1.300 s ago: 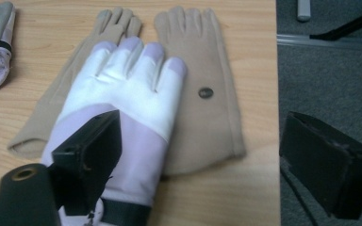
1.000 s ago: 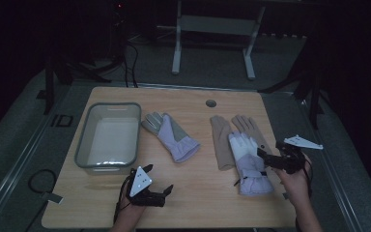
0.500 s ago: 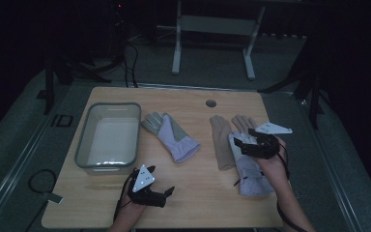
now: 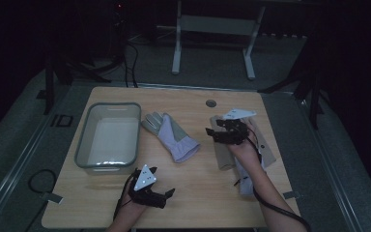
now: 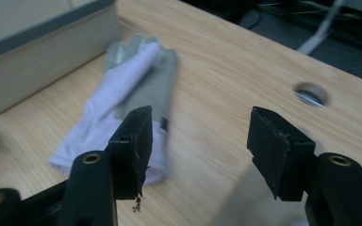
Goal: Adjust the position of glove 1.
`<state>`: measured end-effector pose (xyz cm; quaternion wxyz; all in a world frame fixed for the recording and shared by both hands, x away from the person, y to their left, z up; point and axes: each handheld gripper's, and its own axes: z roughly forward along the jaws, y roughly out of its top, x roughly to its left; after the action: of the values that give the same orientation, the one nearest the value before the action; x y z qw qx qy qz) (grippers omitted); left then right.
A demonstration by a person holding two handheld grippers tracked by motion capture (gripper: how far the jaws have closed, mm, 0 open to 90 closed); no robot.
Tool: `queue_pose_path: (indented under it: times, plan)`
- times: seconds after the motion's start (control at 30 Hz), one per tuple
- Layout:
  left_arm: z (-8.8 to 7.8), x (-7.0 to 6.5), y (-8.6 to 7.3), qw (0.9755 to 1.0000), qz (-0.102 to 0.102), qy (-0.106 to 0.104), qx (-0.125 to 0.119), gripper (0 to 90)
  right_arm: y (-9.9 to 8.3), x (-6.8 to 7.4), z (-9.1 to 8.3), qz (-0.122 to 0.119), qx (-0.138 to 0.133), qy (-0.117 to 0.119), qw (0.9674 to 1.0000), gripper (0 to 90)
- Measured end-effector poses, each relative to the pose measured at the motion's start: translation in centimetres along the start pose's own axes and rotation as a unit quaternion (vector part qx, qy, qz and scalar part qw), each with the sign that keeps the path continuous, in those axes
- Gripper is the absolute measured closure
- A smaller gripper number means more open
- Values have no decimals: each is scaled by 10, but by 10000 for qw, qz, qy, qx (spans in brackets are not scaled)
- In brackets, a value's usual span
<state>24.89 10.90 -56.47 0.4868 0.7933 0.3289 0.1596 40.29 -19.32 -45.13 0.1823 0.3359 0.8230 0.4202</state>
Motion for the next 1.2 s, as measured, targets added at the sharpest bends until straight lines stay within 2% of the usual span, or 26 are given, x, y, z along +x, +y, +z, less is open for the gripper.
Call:
queue_pose_path:
  times: [0.2, 0.27, 0.3, 0.37, 0.57, 0.7, 0.83, 0.93, 1.03, 1.1, 1.13, 1.2]
  plan:
    - [0, -1, 0, 9999, 64, -102, 24, 1, 15, 14, 29, -139, 183, 281, 9993, 443]
    - [0, -2, 0, 9999, 91, -72, 19, 1, 17, 16, 32, -154, 201, 319, 9992, 453]
    - [0, -2, 0, 9999, 118, -62, 12, 1, 20, 18, 40, -141, 242, 461, 9985, 478]
    - [0, -3, 0, 9999, 142, -70, 13, 1, 24, 21, 54, -152, 377, 558, 9976, 495]
    - [0, -3, 0, 9998, 165, -99, 30, 1, 30, 30, 86, -194, 630, 666, 9956, 521]
    - [0, -2, 0, 9998, 157, -99, 23, 1, 34, 33, 105, -129, 764, 717, 9944, 557]
    - [0, -2, 0, 9999, 123, -102, 21, 1, 35, 38, 124, -144, 951, 619, 9934, 587]
    - [-1, -2, -1, 9999, 125, -114, -21, 1, 33, 41, 137, -121, 1079, 662, 9919, 586]
    - [-1, -2, -1, 9998, 138, -131, 13, 1, 26, 44, 152, -201, 1327, 508, 9896, 596]
    - [-1, -2, -1, 9998, 161, -148, 27, 1, 19, 45, 161, -299, 1556, 303, 9869, 600]
    - [-1, -2, 0, 9997, 170, -160, 34, 1, 15, 43, 165, -243, 1582, 351, 9865, 603]
    - [-1, -3, 0, 9997, 181, -150, 41, 1, 10, 41, 167, -135, 1503, 401, 9877, 648]
